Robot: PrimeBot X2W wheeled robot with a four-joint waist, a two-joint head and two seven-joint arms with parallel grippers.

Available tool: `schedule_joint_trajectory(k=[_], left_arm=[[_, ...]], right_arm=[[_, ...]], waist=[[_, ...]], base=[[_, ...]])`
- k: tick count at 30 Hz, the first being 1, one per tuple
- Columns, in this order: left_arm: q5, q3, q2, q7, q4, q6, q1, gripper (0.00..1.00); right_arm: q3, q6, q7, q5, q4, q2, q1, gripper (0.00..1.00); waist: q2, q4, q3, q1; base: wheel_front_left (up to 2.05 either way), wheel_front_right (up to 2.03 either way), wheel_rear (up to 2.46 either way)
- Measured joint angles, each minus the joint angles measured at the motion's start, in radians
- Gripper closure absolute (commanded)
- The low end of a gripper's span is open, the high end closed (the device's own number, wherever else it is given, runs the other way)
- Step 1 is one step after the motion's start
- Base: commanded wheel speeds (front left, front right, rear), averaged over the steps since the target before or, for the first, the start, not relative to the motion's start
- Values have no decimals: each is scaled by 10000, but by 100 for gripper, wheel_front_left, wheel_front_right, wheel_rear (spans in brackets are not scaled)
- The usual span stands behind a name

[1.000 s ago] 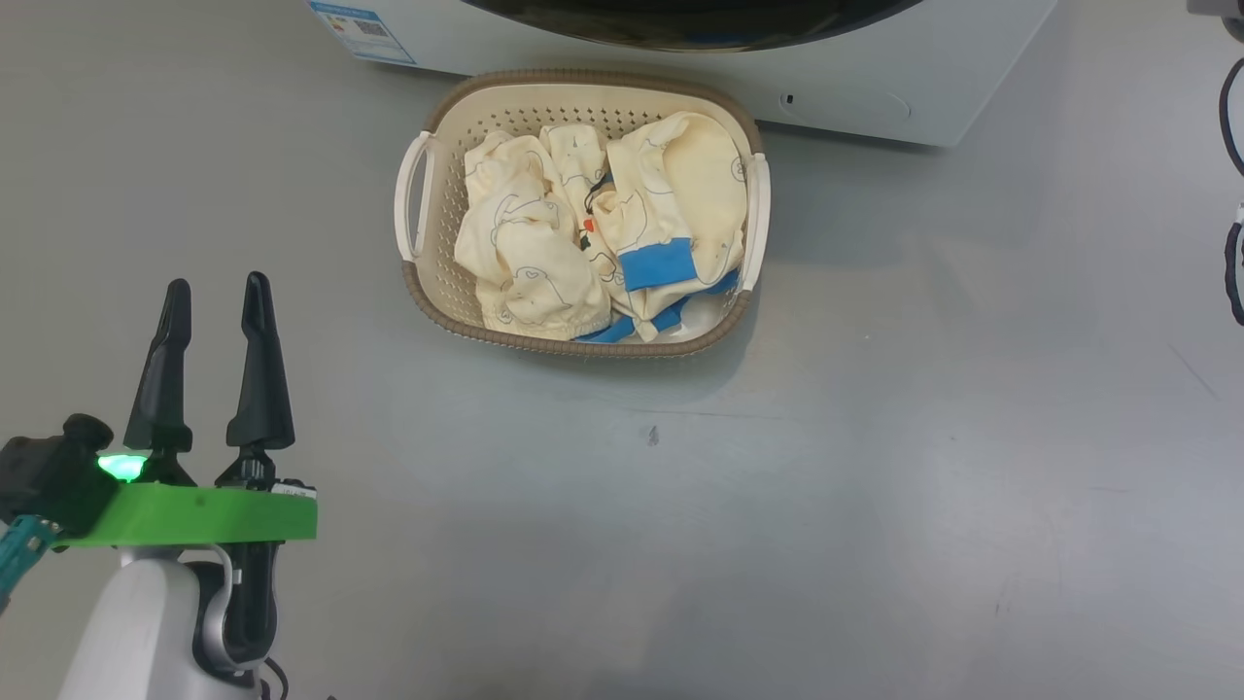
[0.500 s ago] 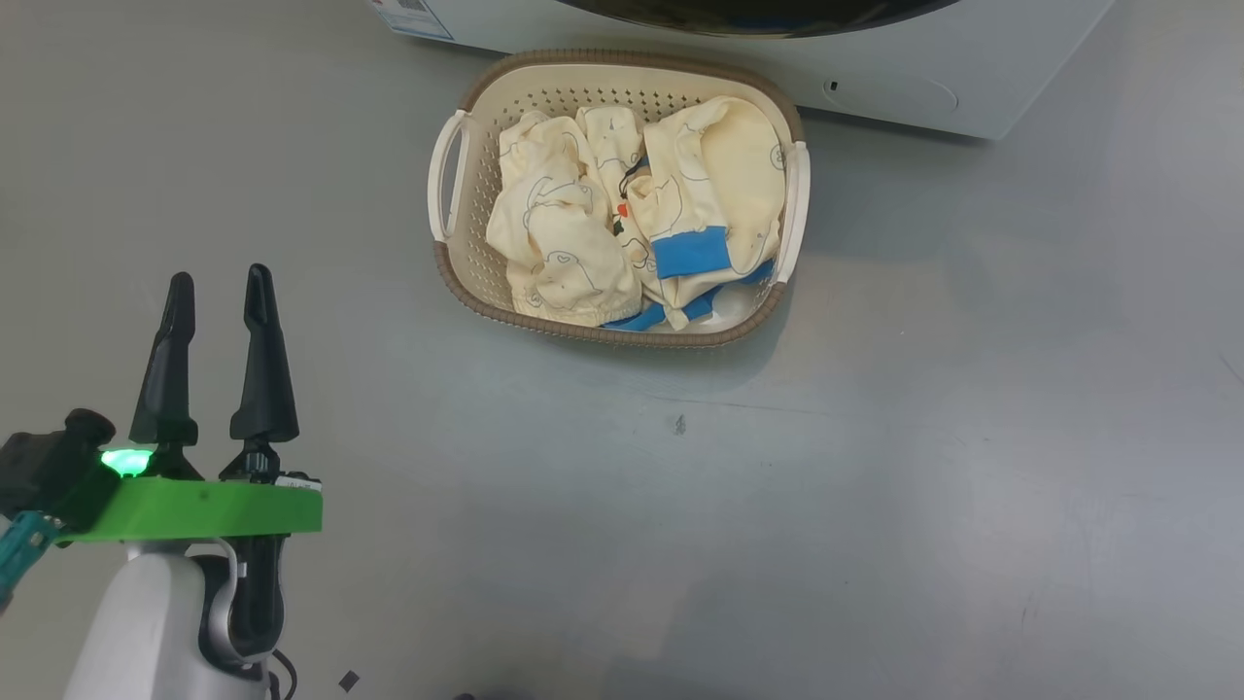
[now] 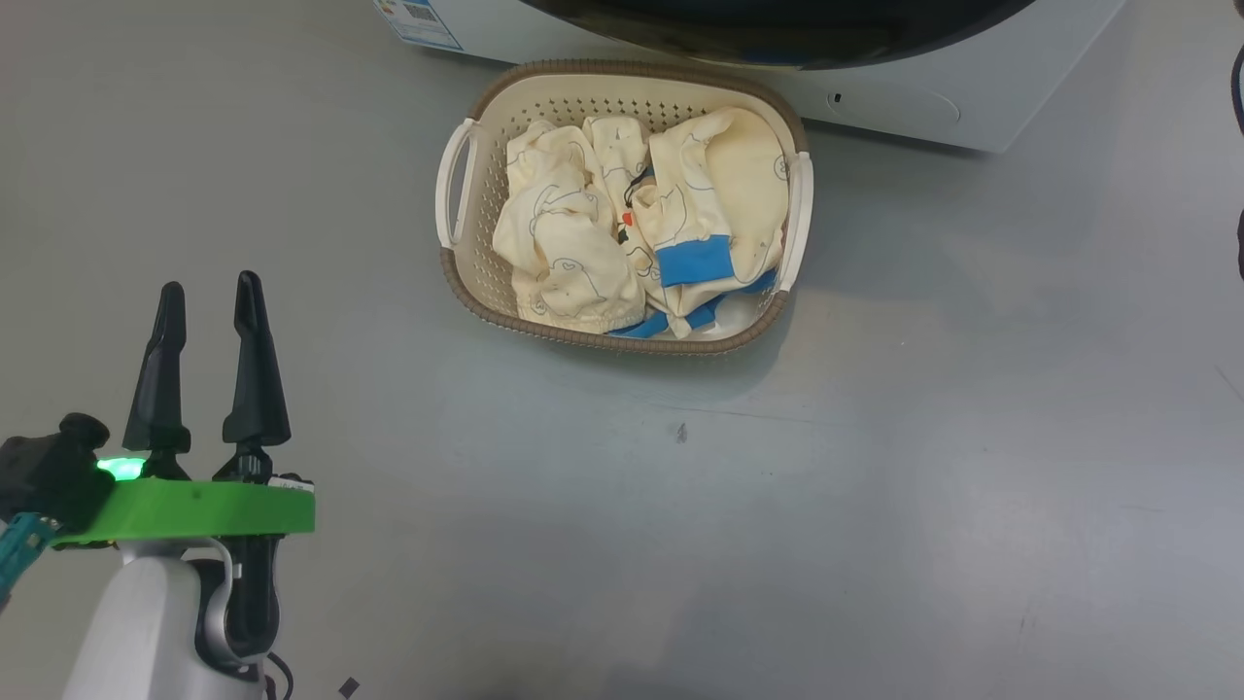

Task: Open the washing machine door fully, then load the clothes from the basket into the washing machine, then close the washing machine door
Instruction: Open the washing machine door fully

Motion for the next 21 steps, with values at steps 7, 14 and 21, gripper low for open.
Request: schedule_joint_trajectory(k=[7,14,21], left_arm=[[10,15,-4,0,100,0,1,0],[46,117,2,0,360,0,34,0],[148,182,29,0,516,0,294,0]], right_arm=[[219,4,100,173,-25,136,465,100],[435,4,215,520,-199,213,1275,100],[654,2,454,855,-293,362,2129,100]], waist=[[0,-64,-303,0],[0,-110,-802,0],[0,-153,-1440,0]], base=[[0,0,0],[0,0,0],[0,0,0]])
